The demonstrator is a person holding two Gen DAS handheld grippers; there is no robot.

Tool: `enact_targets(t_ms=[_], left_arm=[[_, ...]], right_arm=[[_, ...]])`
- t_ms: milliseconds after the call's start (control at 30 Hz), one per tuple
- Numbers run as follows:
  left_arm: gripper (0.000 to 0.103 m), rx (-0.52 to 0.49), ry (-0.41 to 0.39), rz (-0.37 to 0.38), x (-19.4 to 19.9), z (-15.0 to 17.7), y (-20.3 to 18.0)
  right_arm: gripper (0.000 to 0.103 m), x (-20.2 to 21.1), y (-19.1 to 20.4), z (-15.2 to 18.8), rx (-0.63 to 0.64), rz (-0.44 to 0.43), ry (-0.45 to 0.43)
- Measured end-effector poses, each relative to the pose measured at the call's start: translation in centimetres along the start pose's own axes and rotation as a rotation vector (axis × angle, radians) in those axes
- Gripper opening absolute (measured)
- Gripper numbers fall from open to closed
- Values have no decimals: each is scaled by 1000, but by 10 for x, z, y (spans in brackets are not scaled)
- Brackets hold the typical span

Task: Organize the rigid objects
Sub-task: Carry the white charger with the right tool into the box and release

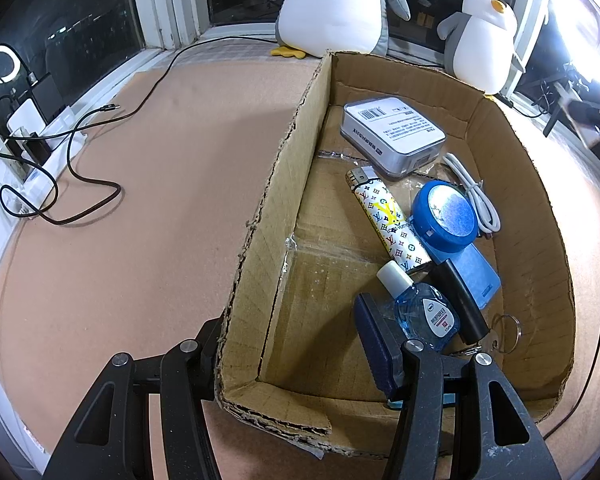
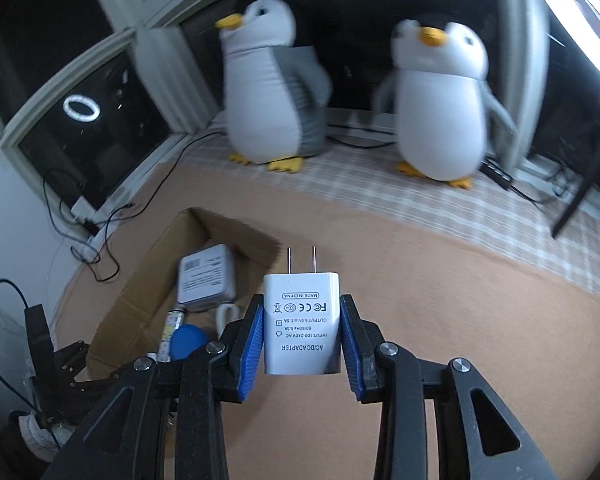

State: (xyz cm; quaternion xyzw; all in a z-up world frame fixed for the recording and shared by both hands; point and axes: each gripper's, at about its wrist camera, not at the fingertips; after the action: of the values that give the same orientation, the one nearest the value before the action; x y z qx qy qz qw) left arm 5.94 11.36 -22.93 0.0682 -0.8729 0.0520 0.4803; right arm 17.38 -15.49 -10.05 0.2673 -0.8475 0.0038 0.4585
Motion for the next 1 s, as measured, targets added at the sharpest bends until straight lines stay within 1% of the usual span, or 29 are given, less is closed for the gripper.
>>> enact_targets(t_ms=[133, 300, 467, 733, 1000], left_arm=[[59, 5, -1, 4, 0, 1, 0], [59, 8, -2, 6, 0, 1, 1], [59, 7, -2, 5, 0, 1, 1], [59, 10, -2, 7, 0, 1, 1], [59, 9, -3, 7, -1, 1, 1]], right_arm=[[32, -22, 33, -7, 84, -1, 29], [32, -44, 55, -11, 136, 4, 63], [32, -64, 62, -12, 144, 14, 99], [32, -85, 71, -15, 165, 44, 132], [32, -95, 74, -12, 185, 68, 149]])
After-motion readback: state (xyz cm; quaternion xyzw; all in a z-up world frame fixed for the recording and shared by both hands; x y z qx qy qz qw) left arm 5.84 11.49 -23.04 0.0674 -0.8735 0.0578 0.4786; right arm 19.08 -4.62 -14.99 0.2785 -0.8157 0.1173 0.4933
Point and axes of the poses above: each gripper's, at about its wrist camera, not at the fingertips, and x roughly against the way its jaws point, y to its left, z to its underside, and after that the axes turned 2 degrees about -z, right-handed
